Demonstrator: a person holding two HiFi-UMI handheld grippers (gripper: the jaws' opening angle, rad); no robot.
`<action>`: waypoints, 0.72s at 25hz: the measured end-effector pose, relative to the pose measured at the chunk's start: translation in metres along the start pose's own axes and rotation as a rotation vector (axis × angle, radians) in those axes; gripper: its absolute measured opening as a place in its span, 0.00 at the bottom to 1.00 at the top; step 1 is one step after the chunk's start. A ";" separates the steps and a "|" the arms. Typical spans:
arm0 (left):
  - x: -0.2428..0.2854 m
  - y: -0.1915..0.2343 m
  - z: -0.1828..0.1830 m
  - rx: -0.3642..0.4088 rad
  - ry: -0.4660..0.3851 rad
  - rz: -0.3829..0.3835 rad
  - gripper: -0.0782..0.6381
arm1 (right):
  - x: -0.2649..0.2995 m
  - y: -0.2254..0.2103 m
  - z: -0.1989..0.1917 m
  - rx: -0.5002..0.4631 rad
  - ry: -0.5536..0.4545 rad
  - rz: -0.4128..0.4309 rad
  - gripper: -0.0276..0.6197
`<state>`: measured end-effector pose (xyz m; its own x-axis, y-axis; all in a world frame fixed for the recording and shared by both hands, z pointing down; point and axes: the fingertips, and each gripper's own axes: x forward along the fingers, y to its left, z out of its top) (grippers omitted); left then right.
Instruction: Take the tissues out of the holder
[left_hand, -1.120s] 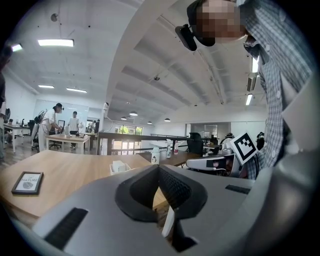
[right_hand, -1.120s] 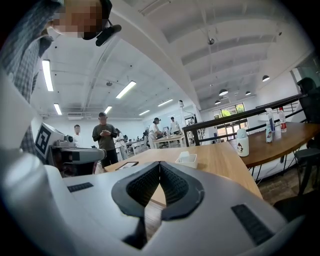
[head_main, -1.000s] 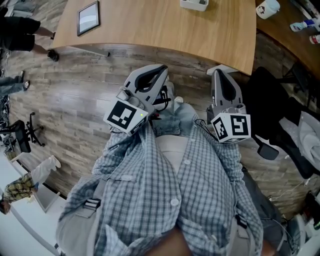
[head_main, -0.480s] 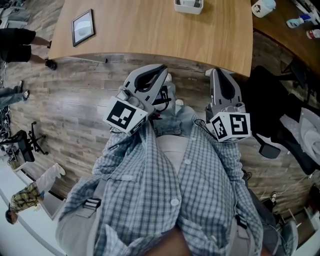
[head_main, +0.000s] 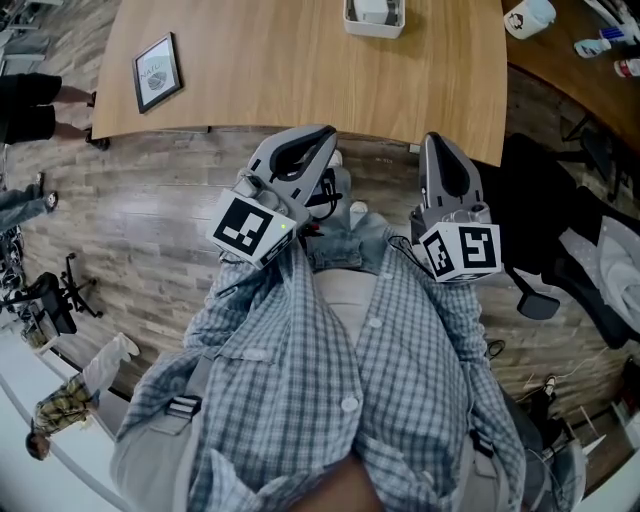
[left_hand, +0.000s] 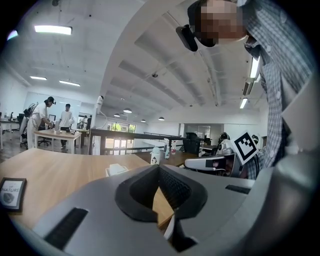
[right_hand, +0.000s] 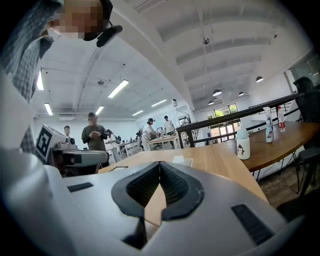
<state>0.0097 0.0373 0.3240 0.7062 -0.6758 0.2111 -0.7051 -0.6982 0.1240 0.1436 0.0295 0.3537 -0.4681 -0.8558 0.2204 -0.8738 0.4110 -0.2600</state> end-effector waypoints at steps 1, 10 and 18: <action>0.002 0.004 0.001 -0.001 0.001 -0.001 0.12 | 0.004 0.000 0.001 0.002 0.001 -0.002 0.06; 0.017 0.048 0.013 -0.002 -0.002 -0.019 0.12 | 0.046 0.002 0.012 0.000 0.004 -0.021 0.06; 0.032 0.083 0.024 0.004 -0.020 -0.058 0.12 | 0.078 0.005 0.024 -0.012 -0.001 -0.055 0.06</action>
<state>-0.0250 -0.0482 0.3176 0.7469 -0.6388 0.1845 -0.6629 -0.7369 0.1320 0.1061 -0.0423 0.3470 -0.4189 -0.8775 0.2334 -0.8998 0.3667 -0.2364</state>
